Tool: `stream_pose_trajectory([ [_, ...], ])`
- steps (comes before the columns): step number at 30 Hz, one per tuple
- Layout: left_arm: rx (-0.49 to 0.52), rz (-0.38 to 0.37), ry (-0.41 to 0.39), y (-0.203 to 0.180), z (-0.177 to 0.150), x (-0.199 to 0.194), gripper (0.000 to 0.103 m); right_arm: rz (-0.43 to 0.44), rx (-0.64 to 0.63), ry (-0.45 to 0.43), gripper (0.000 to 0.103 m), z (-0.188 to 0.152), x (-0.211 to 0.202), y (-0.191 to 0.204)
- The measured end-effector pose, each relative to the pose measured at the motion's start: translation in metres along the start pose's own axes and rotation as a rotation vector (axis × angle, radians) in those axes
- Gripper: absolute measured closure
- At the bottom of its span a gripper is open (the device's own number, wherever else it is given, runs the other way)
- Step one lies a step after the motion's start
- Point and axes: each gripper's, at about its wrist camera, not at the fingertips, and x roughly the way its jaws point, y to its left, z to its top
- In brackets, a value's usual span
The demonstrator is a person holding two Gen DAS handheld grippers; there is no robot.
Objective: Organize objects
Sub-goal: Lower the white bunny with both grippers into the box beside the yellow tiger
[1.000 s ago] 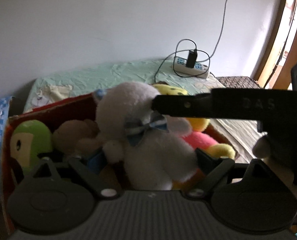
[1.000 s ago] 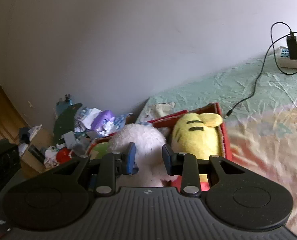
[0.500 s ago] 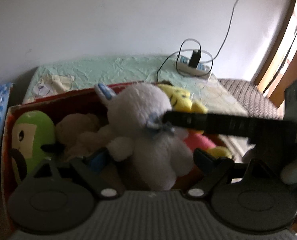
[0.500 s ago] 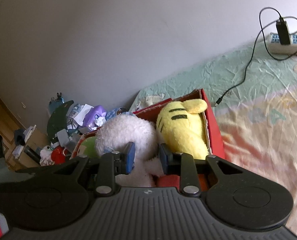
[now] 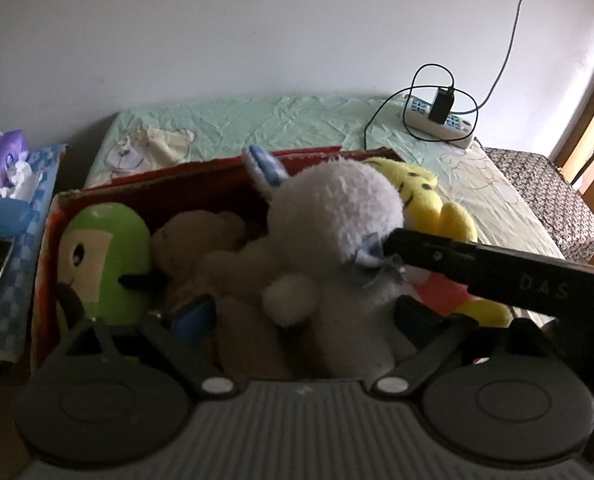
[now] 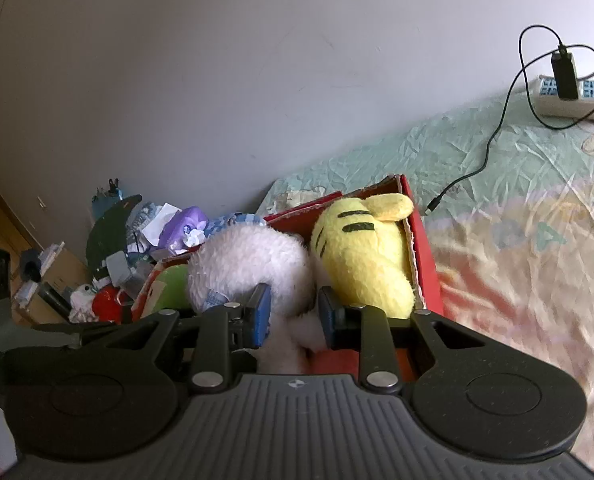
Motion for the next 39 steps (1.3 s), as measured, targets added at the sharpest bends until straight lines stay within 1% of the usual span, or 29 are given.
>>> stream_pose_trajectory([
  [5, -0.012, 0.016, 0.007, 0.000, 0.000, 0.004, 0.000, 0.001, -0.001, 0.004, 0.077, 0.001, 0.000, -0.001],
  [12, 0.003, 0.032, -0.003, -0.006, 0.000, 0.005, 0.000, -0.006, 0.005, 0.016, 0.077, 0.002, -0.001, 0.001],
  [18, 0.002, 0.031, -0.008, -0.010, -0.001, 0.010, 0.000, -0.016, 0.037, 0.039, 0.077, 0.003, -0.005, 0.001],
  [21, 0.023, 0.046, -0.011, -0.015, -0.002, 0.010, 0.000, -0.025, 0.036, 0.045, 0.076, 0.004, -0.010, 0.003],
  [25, 0.021, 0.063, -0.005, -0.017, -0.002, 0.005, 0.001, -0.029, 0.017, 0.041, 0.073, 0.004, -0.020, 0.008],
  [27, 0.017, 0.077, -0.008, -0.016, -0.002, 0.002, 0.001, -0.031, 0.016, 0.038, 0.069, 0.004, -0.024, 0.010],
  [29, 0.018, 0.101, -0.011, -0.018, -0.003, -0.002, 0.001, -0.045, 0.003, 0.031, 0.069, 0.004, -0.029, 0.013],
  [31, 0.017, 0.127, -0.013, -0.019, -0.004, -0.006, 0.001, -0.055, -0.011, 0.020, 0.065, 0.005, -0.033, 0.016],
  [34, 0.015, 0.165, -0.015, -0.021, -0.005, -0.011, 0.001, -0.081, -0.037, 0.012, 0.065, 0.007, -0.039, 0.022],
  [39, 0.001, 0.228, -0.021, -0.022, -0.007, -0.019, 0.001, -0.162, -0.057, 0.023, 0.065, 0.011, -0.045, 0.028],
])
